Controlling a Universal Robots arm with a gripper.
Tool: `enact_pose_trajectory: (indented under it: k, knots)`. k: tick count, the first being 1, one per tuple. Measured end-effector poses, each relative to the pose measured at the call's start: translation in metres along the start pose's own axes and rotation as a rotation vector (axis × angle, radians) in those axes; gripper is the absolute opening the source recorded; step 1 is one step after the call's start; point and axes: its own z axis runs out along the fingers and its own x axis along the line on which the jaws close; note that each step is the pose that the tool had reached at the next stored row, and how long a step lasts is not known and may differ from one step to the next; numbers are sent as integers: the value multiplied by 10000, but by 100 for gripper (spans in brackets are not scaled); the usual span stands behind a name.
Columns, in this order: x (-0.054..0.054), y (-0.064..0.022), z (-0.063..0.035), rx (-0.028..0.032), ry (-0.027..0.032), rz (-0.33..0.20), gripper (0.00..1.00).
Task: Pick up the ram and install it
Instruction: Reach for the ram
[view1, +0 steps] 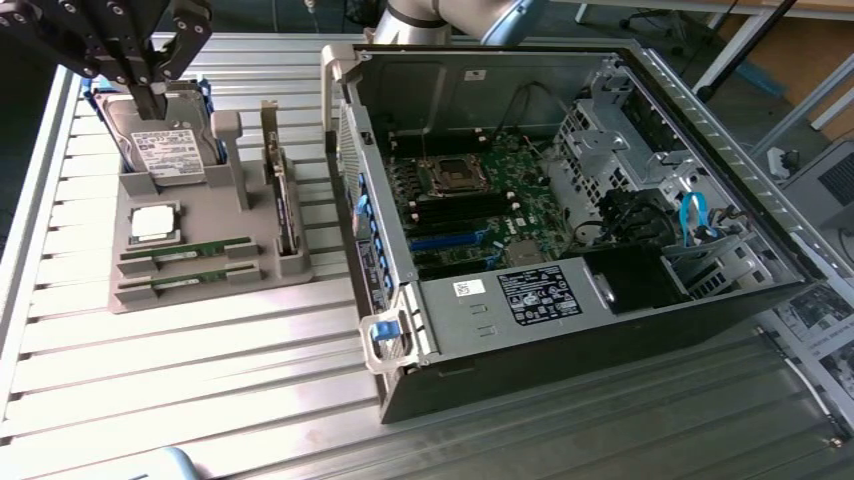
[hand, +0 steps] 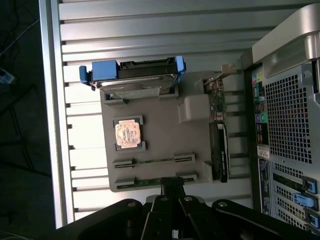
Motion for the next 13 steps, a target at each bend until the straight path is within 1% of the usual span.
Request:
enact_pose_trajectory:
  k: [13]
  knots:
    - [-6,-86,-4,1,1,0,11]
